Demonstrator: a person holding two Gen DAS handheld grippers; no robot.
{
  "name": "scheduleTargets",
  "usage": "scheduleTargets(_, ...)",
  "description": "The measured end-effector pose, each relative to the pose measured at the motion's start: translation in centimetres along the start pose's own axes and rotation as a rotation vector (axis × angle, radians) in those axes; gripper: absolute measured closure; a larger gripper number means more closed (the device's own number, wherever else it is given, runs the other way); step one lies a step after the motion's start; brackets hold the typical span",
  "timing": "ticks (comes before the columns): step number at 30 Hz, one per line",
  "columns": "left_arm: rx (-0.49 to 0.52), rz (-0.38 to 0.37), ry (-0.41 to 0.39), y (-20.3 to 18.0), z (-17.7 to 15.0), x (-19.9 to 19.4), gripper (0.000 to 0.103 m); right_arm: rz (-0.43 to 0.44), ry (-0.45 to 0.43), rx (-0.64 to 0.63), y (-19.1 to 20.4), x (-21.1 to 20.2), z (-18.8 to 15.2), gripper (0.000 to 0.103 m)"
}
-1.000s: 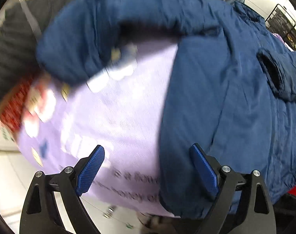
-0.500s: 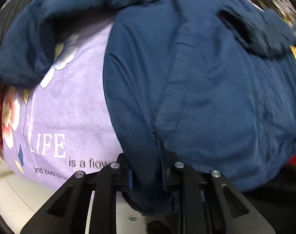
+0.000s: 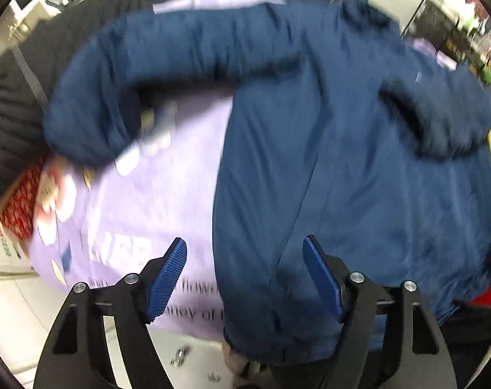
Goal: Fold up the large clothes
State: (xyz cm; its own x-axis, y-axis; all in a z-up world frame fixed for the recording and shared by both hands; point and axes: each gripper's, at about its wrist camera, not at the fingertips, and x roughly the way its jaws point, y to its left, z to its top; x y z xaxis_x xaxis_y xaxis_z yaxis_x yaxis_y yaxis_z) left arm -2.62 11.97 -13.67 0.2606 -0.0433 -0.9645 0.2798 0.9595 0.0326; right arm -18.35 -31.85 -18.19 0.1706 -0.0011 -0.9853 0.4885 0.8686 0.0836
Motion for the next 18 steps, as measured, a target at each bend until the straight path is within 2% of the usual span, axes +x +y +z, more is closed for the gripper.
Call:
scheduleTargets(3, 0.008, -0.050, -0.054, -0.8, 2.8, -0.5, 0.031, 0.004, -0.048, 0.024, 0.7, -0.1, 2.6, 0.053)
scheduleTargets(6, 0.059, -0.093, -0.069, -3.9, 6.2, 1.4, 0.032, 0.010, -0.044, 0.068, 1.4, 0.9, 4.1, 0.053)
scheduleTargets(9, 0.097, -0.219, -0.073, -9.7, 9.9, 2.0, 0.032, 0.068, -0.025, 0.130, 2.3, 1.9, 4.9, 0.053)
scheduleTargets(11, 0.183, -0.272, -0.062, -14.8, 11.5, 3.3, 0.032, 0.079, -0.025, 0.142, 3.1, 2.4, 4.6, 0.053)
scheduleTargets(14, 0.298, -0.266, -0.040, -21.1, 13.3, 5.7, 0.032, 0.062, -0.037, 0.129, 3.3, 2.2, 3.7, 0.053)
scheduleTargets(16, 0.332, -0.220, -0.004, -24.3, 14.1, 8.1, 0.033, 0.054, -0.040, 0.127, 2.8, 2.0, 3.2, 0.053)
scheduleTargets(17, 0.342, -0.194, 0.014, -25.2, 14.4, 9.0, 0.036, 0.051, -0.042, 0.130, 2.5, 1.8, 2.9, 0.053)
scheduleTargets(18, 0.360, -0.155, 0.041, -26.3, 14.6, 10.3, 0.046, 0.049, -0.046, 0.134, 2.3, 1.7, 2.7, 0.053)
